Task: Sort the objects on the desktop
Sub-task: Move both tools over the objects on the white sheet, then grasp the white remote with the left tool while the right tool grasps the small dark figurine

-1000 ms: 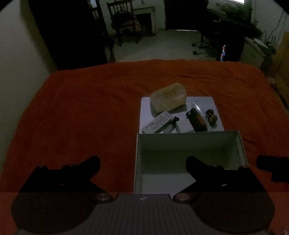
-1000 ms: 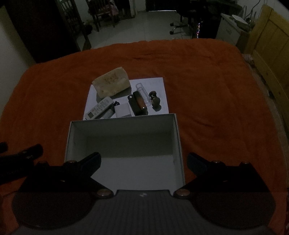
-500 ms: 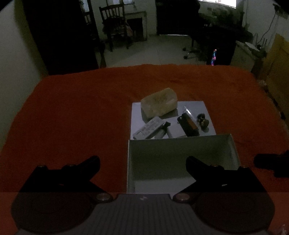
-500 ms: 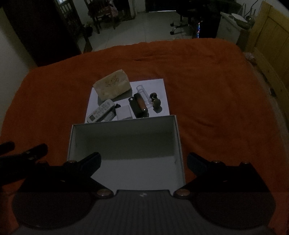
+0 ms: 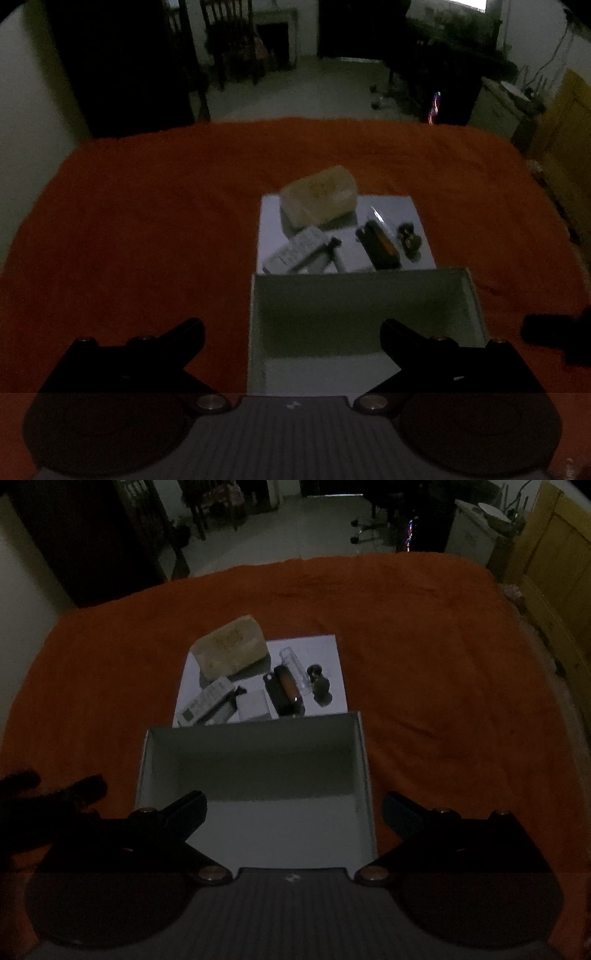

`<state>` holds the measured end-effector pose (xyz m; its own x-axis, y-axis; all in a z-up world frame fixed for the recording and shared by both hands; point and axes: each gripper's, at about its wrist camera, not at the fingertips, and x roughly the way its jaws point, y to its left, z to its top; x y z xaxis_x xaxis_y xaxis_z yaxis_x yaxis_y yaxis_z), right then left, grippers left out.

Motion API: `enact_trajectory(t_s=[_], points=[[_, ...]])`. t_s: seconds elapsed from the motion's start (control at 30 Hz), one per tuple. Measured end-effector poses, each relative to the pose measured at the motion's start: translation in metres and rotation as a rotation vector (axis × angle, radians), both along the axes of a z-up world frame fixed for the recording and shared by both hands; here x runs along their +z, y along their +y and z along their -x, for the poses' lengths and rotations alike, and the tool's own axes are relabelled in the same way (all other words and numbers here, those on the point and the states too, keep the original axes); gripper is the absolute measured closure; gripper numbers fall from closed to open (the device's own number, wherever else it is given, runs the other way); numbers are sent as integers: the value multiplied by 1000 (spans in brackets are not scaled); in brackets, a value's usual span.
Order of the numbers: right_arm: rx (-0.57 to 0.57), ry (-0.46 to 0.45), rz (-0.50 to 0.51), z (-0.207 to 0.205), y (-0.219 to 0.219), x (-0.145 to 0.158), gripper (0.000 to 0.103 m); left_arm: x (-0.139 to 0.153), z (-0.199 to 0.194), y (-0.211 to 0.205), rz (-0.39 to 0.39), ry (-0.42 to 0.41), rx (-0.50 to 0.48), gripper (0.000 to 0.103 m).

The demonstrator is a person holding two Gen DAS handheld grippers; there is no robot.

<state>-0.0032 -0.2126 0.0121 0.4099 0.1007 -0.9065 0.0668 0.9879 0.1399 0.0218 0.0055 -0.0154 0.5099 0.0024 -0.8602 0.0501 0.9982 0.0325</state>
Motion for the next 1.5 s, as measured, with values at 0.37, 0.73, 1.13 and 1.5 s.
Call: enact_trajectory(t_s=[0.37, 0.73, 1.13, 1.5], points=[[18, 15, -23, -82, -19, -39, 0, -46, -91, 0, 7, 74, -64, 0], [145, -33, -19, -221, -21, -110, 0, -133, -232, -12, 66, 139, -131, 0], [193, 90, -27, -283, -30, -202, 23, -220, -268, -9, -20, 214, -406, 1], [292, 168, -44, -308, -35, -251, 69, -248, -272, 6, 14, 246, -602, 53]])
